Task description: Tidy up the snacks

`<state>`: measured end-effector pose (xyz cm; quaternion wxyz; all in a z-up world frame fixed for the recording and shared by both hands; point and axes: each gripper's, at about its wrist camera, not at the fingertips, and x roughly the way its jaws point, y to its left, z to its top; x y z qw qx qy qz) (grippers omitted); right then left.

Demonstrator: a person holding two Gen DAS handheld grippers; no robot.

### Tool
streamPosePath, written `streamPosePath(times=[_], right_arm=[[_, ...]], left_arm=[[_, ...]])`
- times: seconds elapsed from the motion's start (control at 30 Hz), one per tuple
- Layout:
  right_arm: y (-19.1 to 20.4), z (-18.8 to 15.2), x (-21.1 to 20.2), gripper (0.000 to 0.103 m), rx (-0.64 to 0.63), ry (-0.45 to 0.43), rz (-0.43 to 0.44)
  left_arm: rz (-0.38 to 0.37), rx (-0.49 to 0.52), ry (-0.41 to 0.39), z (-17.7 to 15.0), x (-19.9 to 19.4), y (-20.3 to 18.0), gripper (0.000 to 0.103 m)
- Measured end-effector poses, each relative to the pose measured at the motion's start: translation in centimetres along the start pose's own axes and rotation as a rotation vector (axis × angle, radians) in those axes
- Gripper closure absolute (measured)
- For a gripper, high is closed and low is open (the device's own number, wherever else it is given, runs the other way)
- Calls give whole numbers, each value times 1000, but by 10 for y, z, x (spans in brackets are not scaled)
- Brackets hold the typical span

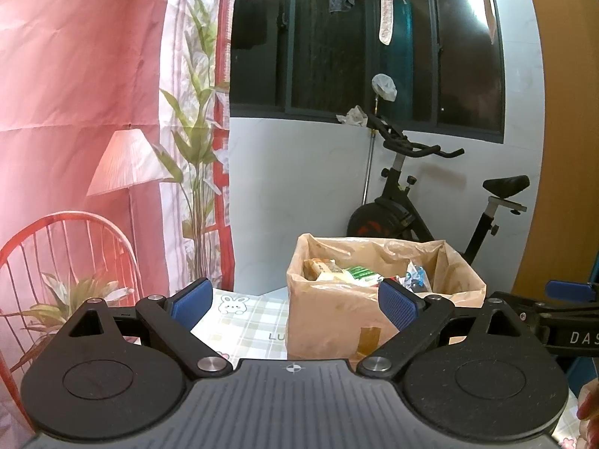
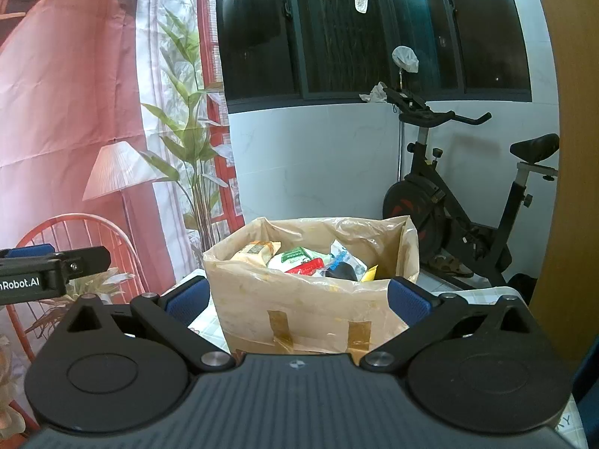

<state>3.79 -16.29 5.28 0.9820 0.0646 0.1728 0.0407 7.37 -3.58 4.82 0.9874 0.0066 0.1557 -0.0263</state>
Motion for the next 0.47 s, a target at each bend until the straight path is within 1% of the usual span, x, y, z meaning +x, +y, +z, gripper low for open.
streamPosePath(times=[0.27, 0.47], right_arm=[[-1, -1, 0, 0, -4, -5, -1], [0, -3, 0, 0, -6, -5, 3]], left_arm=[[-8, -4, 7, -1, 1, 0, 7], [-12, -5, -7, 0, 0, 3, 7]])
